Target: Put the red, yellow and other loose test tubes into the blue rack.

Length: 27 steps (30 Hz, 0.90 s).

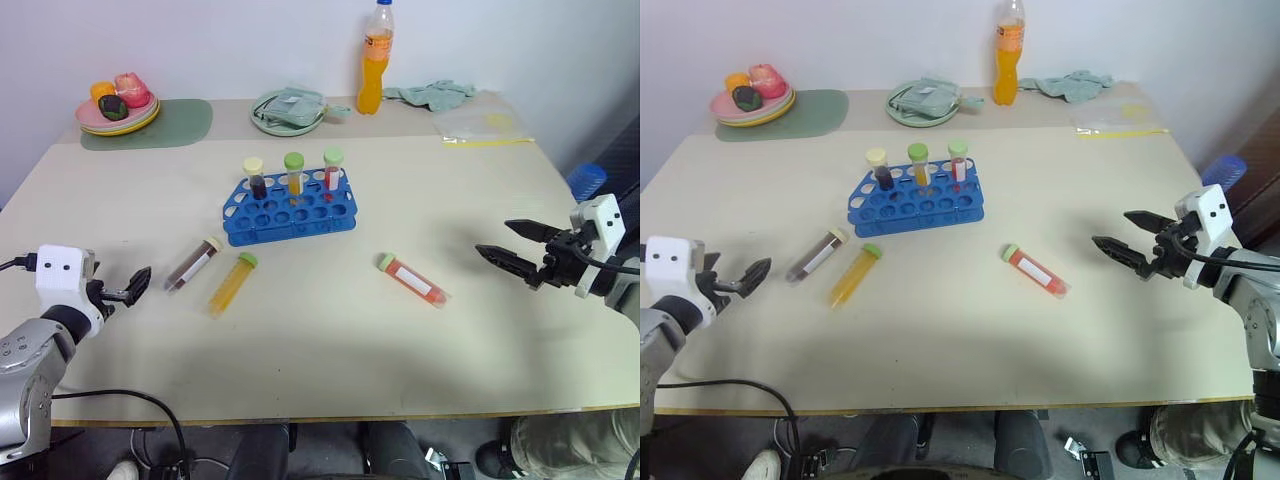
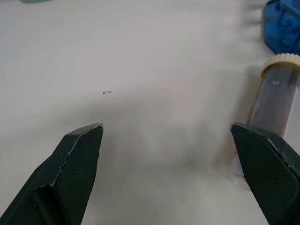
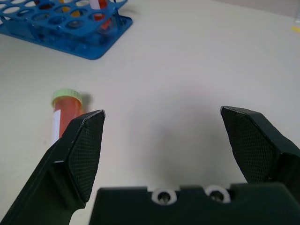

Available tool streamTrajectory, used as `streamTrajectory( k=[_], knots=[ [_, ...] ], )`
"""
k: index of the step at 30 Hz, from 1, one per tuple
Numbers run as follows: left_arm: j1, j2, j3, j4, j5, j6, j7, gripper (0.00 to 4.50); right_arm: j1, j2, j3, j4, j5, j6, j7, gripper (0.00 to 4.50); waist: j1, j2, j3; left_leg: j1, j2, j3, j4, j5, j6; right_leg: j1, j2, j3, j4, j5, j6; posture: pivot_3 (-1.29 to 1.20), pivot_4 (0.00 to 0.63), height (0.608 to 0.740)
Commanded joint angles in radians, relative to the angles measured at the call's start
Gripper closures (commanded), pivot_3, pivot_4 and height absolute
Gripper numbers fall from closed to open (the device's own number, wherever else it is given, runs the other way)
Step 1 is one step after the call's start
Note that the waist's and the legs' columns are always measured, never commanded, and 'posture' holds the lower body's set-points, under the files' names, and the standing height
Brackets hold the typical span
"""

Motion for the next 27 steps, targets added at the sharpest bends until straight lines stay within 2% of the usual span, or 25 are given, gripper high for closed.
streamTrajectory(
  k=[1,13,19,23,27],
  knots=[
    [-0.011,0.007,0.021,-0.018,0.003,-0.012,0.006,0.03,-0.026,0.000,0.007,-0.024,-0.003,-0.002,-0.012,0.14,0.000,0.000,0.000,0.000,0.000,0.000,0.000,0.000,0.000,0.000,0.000,0.000,0.000,0.000,0.000,0.00,0.150,0.740],
    [-0.120,-0.015,0.000,-0.043,-0.031,-0.033,0.013,0.03,-0.048,0.009,0.072,-0.063,-0.034,0.016,-0.069,0.14,0.001,0.000,0.000,0.000,0.000,0.000,0.000,0.000,0.000,0.000,0.000,0.000,0.000,0.000,0.000,0.00,0.150,0.740],
    [-0.232,-0.010,-0.126,-0.075,-0.083,-0.032,-0.080,0.03,-0.086,0.015,0.108,-0.198,-0.028,0.119,-0.153,0.14,0.002,0.000,0.000,-0.001,-0.001,0.000,0.001,0.000,0.000,0.000,0.000,0.000,0.000,0.000,0.000,0.00,0.150,0.740],
    [-0.280,0.007,-0.206,-0.065,-0.122,-0.016,-0.171,0.03,-0.093,-0.033,0.136,-0.355,0.006,0.268,-0.172,0.14,-0.003,0.000,0.000,-0.001,0.000,0.000,-0.001,0.000,0.000,-0.001,0.000,0.000,-0.001,0.000,0.000,0.00,0.150,0.740],
    [-0.302,0.030,-0.375,-0.055,-0.066,-0.077,-0.281,0.03,-0.248,-0.046,0.251,-0.420,0.076,0.643,-0.256,0.14,-0.004,0.001,0.000,-0.002,0.000,0.000,0.001,0.000,0.000,-0.001,0.000,0.000,0.000,0.000,0.000,0.00,0.150,0.740]
  ],
)
